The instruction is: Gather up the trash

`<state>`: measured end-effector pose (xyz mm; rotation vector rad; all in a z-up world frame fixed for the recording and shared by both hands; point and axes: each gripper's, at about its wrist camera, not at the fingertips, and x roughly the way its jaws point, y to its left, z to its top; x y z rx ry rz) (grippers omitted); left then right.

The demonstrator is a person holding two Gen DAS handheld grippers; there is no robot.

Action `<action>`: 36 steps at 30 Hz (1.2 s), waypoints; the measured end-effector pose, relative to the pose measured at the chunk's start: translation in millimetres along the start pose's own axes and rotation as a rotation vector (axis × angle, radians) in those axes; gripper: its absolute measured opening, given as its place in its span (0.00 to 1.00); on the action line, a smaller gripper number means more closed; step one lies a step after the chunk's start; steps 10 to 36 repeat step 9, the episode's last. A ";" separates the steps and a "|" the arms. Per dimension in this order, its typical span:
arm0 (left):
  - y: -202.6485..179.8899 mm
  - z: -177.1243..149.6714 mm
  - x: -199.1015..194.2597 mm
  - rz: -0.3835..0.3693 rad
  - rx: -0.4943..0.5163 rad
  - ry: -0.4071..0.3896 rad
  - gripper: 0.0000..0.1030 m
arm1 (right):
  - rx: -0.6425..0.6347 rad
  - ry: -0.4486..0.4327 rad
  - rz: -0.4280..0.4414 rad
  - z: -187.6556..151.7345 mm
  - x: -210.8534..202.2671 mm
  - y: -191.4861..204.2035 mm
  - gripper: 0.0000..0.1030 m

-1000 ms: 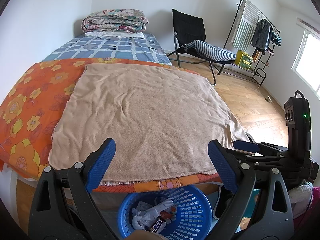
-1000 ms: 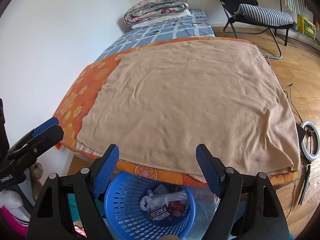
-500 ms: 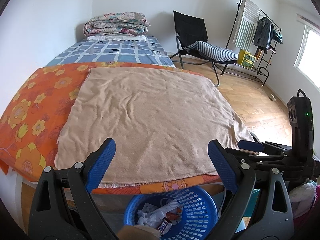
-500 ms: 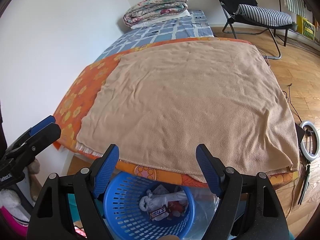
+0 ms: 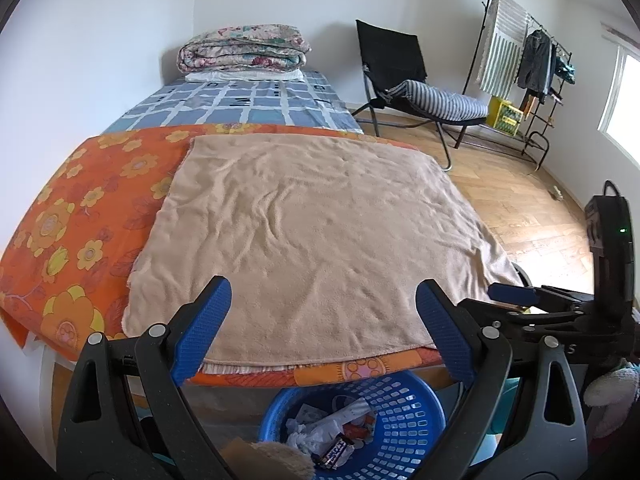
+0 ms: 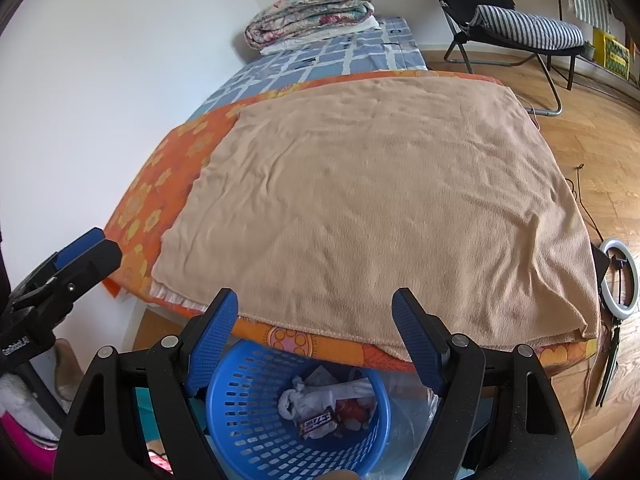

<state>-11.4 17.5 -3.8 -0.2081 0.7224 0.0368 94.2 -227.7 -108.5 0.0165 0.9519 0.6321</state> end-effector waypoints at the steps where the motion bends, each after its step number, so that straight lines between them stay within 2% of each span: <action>1: 0.9 0.4 -0.6 -0.009 -0.005 -0.002 0.93 | 0.002 0.002 -0.001 -0.6 0.0 -0.9 0.77; 4: -0.2 -1.6 -4.2 -0.025 -0.016 -0.008 0.93 | 0.006 0.005 -0.004 -0.7 1.2 -1.0 0.77; 9: -3.0 -4.1 -6.4 0.005 0.009 -0.020 0.93 | 0.012 0.010 -0.013 0.2 4.5 -0.2 0.77; 36: -3.0 -4.1 -6.4 0.005 0.009 -0.020 0.93 | 0.012 0.010 -0.013 0.2 4.5 -0.2 0.77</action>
